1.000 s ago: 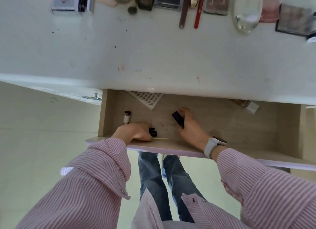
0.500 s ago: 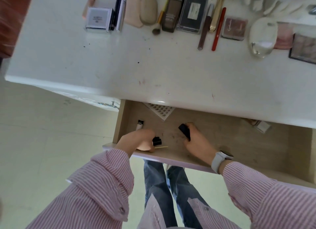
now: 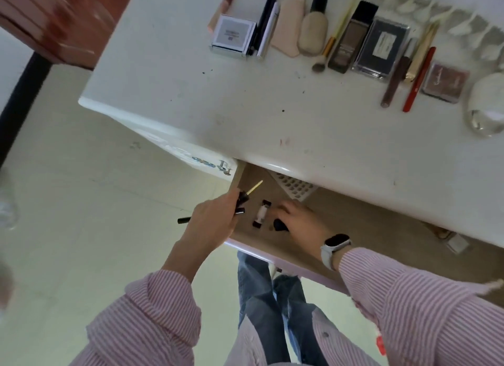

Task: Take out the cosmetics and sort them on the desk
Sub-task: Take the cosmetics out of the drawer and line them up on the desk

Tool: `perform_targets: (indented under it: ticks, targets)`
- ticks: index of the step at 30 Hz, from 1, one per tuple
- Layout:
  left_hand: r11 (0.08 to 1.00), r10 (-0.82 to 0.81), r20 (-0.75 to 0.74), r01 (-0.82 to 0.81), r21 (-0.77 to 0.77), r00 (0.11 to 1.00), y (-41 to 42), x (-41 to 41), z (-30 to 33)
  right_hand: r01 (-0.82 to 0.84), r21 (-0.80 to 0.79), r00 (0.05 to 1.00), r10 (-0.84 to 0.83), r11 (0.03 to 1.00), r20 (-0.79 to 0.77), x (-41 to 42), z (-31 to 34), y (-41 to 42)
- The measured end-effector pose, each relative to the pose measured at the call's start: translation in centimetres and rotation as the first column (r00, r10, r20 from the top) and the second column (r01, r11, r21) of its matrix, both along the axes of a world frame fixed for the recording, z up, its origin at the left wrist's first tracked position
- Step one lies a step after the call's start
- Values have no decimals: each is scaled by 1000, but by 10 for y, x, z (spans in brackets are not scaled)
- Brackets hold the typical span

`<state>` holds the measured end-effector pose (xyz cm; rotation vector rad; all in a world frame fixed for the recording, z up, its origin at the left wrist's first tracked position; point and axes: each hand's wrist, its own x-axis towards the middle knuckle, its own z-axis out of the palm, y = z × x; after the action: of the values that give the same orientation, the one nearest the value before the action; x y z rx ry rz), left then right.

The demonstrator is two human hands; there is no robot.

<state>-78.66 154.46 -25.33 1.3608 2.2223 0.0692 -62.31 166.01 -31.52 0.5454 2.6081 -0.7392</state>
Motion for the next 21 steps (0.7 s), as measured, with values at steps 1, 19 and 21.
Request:
perform_targets:
  ticks: [1,19,21]
  targets:
    - [997,65,16,-66,32,998,-4,-3,0,-102,31,995,102,994,-14,-11,-1,-2]
    - [607,606,672,-793,-44,426,13,-42,17,138,-282,966,-192,950,-172,-45,45,-3]
    - [608,573,712,-793,-37,405,33,-49,30,211,-313,922,-295,926,-252,-48,67,3]
